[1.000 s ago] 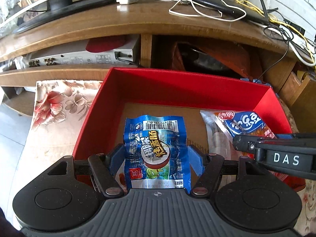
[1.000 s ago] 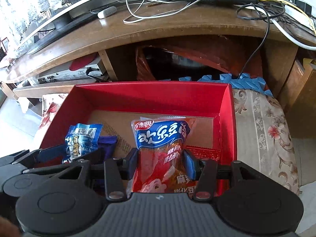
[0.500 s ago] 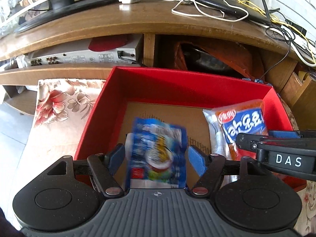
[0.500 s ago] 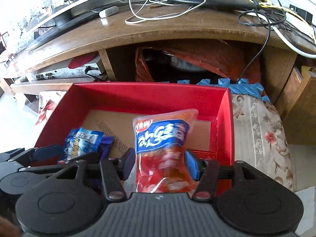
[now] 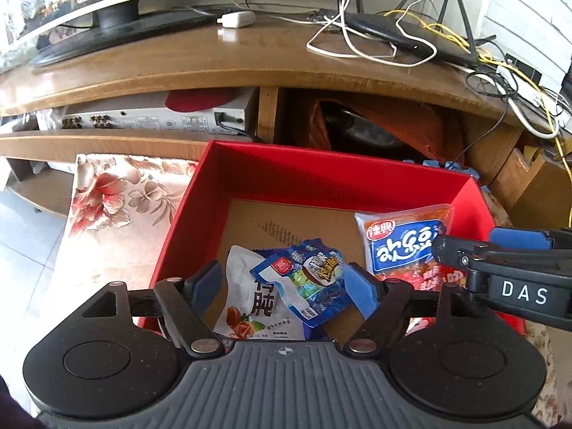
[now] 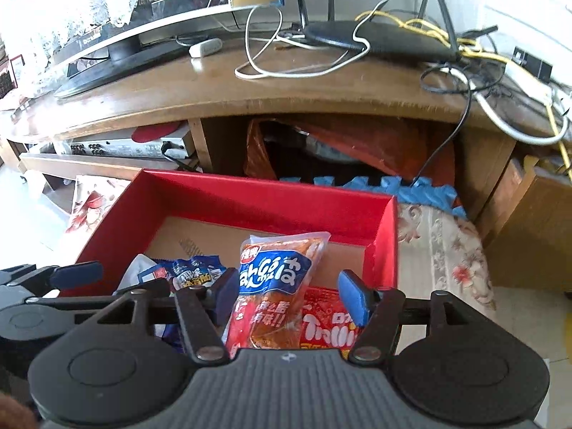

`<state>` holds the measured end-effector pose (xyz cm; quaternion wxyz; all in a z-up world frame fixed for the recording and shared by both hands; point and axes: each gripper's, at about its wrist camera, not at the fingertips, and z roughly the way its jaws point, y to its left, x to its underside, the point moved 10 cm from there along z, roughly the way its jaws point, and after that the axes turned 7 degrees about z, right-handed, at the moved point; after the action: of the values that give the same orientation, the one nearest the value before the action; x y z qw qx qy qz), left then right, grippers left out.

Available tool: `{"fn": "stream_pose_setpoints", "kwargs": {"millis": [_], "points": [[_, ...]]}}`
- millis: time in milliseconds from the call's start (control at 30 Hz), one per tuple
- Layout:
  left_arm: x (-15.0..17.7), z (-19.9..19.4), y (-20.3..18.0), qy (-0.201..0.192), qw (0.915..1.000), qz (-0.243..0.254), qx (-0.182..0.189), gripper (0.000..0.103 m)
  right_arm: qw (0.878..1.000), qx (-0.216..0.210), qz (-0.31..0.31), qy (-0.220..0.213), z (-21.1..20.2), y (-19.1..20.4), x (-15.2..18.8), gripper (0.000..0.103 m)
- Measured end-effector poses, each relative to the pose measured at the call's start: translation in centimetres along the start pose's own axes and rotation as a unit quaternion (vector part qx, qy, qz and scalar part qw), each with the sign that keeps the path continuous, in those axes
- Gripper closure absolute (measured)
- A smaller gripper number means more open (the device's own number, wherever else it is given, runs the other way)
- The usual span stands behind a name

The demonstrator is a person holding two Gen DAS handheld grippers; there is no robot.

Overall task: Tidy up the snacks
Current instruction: 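Move both tools back to the snacks on the table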

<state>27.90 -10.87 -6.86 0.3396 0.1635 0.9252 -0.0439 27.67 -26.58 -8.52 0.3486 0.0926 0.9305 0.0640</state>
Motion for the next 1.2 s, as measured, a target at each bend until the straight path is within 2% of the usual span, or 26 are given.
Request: {"fn": "stream_pose_setpoints", "kwargs": {"millis": [267, 533, 700, 867, 1200], "points": [[0.6, -2.1, -0.4, -0.010, 0.9999, 0.010, 0.006, 0.020, 1.000, 0.001, -0.001, 0.001, -2.2, 0.0, 0.7, 0.041], [2.9, -3.6, 0.1, 0.000, 0.9999, 0.012, 0.011, 0.018, 1.000, -0.009, -0.002, 0.025, -3.6, 0.2, 3.4, 0.039], [5.2, -3.7, 0.5, 0.026, 0.9994, -0.002, 0.023, 0.018, 0.999, -0.012, -0.009, 0.038, -4.3, 0.6, 5.3, 0.039], [7.3, -3.3, 0.8, 0.053, 0.9984, -0.003, 0.017, 0.016, 0.998, -0.019, -0.006, 0.054, -4.8, 0.7, 7.0, 0.038], [10.6, -0.6, -0.1, 0.110, 0.9938, 0.003, 0.017, 0.013, 0.997, -0.015, 0.013, 0.073, -5.3, -0.8, 8.8, 0.033]]}}
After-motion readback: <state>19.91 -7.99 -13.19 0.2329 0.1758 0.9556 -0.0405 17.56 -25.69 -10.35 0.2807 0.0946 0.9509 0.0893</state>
